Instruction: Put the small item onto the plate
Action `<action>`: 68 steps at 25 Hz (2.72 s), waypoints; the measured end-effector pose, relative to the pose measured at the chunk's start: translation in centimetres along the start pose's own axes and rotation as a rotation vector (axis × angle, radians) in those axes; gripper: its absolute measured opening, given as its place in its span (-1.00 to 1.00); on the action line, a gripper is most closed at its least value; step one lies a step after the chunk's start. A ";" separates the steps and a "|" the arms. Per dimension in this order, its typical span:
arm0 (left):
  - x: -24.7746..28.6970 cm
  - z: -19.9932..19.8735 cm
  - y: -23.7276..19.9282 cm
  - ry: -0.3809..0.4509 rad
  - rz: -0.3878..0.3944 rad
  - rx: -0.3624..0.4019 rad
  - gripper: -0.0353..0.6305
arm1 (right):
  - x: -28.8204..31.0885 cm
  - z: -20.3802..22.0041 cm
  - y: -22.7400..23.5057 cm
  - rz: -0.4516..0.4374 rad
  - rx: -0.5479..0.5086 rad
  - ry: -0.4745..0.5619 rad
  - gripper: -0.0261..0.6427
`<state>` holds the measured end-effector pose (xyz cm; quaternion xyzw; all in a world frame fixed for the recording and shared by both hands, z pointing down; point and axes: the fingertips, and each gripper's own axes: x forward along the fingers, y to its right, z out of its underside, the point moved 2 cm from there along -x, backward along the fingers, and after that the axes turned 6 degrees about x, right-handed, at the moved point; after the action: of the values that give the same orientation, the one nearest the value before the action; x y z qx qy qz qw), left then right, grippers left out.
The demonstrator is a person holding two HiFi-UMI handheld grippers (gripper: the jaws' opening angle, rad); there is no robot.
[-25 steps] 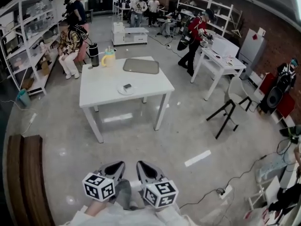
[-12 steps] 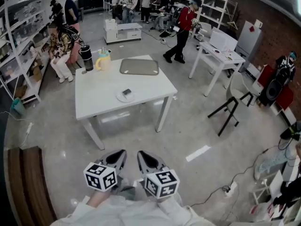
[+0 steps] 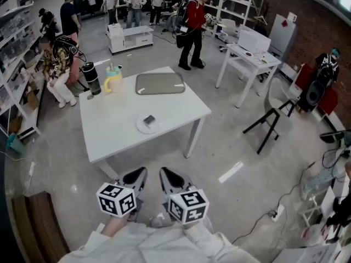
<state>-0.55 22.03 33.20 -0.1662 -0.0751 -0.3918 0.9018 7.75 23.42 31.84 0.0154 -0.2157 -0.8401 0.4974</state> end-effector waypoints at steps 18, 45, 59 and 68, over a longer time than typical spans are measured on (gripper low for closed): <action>6.6 -1.3 -8.9 -0.066 0.040 -0.082 -0.86 | 11.4 -1.7 3.3 0.036 0.005 -0.085 -0.87; 27.2 -11.5 -21.3 -0.021 -0.119 -0.101 -0.86 | 30.9 -13.1 18.0 -0.118 -0.029 -0.131 -0.87; 29.4 -11.6 -24.3 -0.040 -0.176 -0.109 -0.86 | 33.9 -12.8 20.4 -0.118 0.000 -0.166 -0.87; 30.0 -12.3 -25.5 -0.068 -0.114 -0.077 -0.86 | 35.1 -12.9 20.5 -0.068 0.022 -0.147 -0.87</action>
<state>1.33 -19.13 35.82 -0.2095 -0.1001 -0.4391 0.8679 10.16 -19.11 34.53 -0.0335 -0.2601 -0.8529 0.4514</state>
